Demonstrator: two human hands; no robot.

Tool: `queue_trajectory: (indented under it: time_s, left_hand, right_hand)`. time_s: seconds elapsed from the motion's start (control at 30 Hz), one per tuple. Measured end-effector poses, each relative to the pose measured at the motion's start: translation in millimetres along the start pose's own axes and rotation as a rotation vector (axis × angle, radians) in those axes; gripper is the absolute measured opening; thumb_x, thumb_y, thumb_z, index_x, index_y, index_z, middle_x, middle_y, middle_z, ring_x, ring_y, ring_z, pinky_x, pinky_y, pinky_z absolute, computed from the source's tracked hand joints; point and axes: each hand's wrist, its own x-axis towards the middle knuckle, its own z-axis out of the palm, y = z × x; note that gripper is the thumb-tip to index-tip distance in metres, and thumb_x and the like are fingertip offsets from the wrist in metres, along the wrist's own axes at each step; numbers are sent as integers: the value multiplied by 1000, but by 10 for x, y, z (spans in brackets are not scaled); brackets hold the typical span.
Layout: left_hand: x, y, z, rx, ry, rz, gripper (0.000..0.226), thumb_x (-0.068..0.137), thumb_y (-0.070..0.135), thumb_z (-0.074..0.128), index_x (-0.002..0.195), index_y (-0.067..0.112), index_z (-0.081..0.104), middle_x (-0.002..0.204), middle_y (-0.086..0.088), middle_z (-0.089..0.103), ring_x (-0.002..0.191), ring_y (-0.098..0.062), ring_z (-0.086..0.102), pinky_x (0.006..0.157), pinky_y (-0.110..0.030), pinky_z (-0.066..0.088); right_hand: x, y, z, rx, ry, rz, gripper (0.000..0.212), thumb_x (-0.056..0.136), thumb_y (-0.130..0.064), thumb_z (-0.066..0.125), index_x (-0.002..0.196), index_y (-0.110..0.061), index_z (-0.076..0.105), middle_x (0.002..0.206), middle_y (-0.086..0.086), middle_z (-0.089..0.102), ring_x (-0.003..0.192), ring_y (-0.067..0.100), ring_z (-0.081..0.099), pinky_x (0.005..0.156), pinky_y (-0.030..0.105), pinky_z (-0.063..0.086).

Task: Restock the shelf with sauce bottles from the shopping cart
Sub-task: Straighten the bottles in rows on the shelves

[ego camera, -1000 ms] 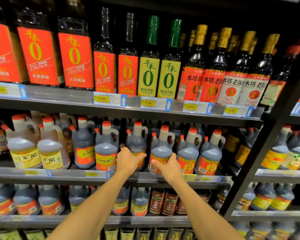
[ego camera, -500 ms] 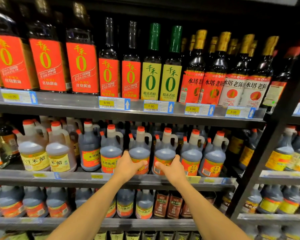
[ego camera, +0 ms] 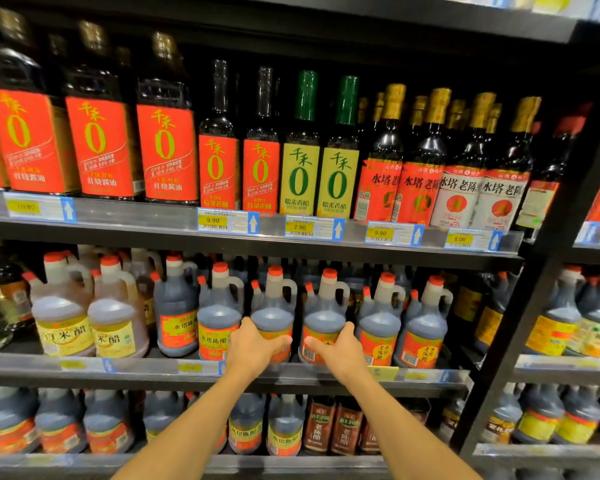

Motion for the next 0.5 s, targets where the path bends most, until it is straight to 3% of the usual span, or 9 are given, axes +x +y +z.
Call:
queue_trajectory:
  time_s: [0.23, 0.4, 0.5]
  left_hand:
    - [29, -55, -23, -5, 11, 25, 64, 70, 48, 89, 110, 13, 53, 120, -10, 66, 107, -29, 62, 78, -34, 47]
    - [25, -64, 2, 9, 42, 25, 61, 70, 50, 89, 106, 15, 52, 115, -8, 68, 90, -20, 54, 74, -32, 44]
    - [7, -65, 19, 12, 58, 22, 62, 71, 52, 88, 106, 14, 53, 114, -8, 67, 93, -23, 57, 73, -33, 45]
  right_hand:
    - [-7, -1, 16, 3, 7, -15, 63, 82, -42, 82, 121, -14, 40, 128, 10, 60, 114, 29, 62, 91, 41, 55]
    - [-12, 1, 28, 12, 11, -22, 62, 82, -43, 82, 119, -15, 41, 127, 8, 60, 112, 26, 62, 91, 41, 56]
    - [-36, -8, 54, 19, 18, -29, 64, 83, -43, 81, 122, -15, 40, 128, 8, 60, 113, 27, 62, 89, 40, 55]
